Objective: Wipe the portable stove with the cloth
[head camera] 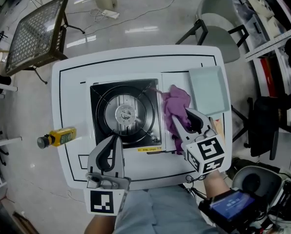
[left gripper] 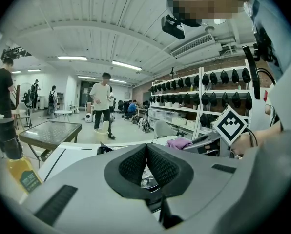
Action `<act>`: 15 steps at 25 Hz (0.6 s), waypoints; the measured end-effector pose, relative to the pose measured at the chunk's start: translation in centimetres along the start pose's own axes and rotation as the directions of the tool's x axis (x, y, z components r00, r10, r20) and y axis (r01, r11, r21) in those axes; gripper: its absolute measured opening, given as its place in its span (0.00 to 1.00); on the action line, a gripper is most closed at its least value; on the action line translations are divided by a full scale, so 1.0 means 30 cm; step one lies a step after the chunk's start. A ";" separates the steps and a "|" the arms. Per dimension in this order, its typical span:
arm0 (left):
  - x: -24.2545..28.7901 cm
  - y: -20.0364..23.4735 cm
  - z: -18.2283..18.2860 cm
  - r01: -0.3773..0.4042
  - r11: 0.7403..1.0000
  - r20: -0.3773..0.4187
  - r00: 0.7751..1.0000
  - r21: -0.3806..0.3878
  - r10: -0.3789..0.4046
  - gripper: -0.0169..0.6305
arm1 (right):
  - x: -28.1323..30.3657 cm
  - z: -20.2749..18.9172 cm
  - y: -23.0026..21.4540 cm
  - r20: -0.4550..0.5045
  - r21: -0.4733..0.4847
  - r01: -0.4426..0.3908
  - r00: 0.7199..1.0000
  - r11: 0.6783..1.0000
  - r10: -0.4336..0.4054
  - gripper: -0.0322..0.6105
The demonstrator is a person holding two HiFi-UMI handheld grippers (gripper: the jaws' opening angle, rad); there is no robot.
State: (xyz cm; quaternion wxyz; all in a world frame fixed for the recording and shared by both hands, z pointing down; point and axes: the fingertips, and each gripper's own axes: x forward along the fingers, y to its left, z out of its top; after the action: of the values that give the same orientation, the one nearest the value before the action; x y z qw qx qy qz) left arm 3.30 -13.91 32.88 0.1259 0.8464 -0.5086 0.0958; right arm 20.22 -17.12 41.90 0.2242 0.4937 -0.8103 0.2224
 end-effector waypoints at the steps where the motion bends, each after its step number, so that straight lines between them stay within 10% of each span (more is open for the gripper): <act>1: 0.001 0.006 0.001 -0.001 1.000 0.006 1.000 0.002 0.001 0.05 | 0.007 0.003 -0.003 0.000 0.001 -0.002 1.000 1.000 0.002 0.27; 15: -0.007 0.081 -0.019 -0.025 0.999 0.006 1.000 -0.026 0.026 0.05 | 0.092 0.065 -0.045 -0.028 -0.031 -0.002 1.000 1.000 0.001 0.27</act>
State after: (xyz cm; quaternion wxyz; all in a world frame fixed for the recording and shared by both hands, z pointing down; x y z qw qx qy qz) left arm 1.05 -14.64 33.65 0.1340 0.8384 -0.5209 0.0884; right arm 20.00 -20.74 42.13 0.2429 0.4863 -0.8109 0.2168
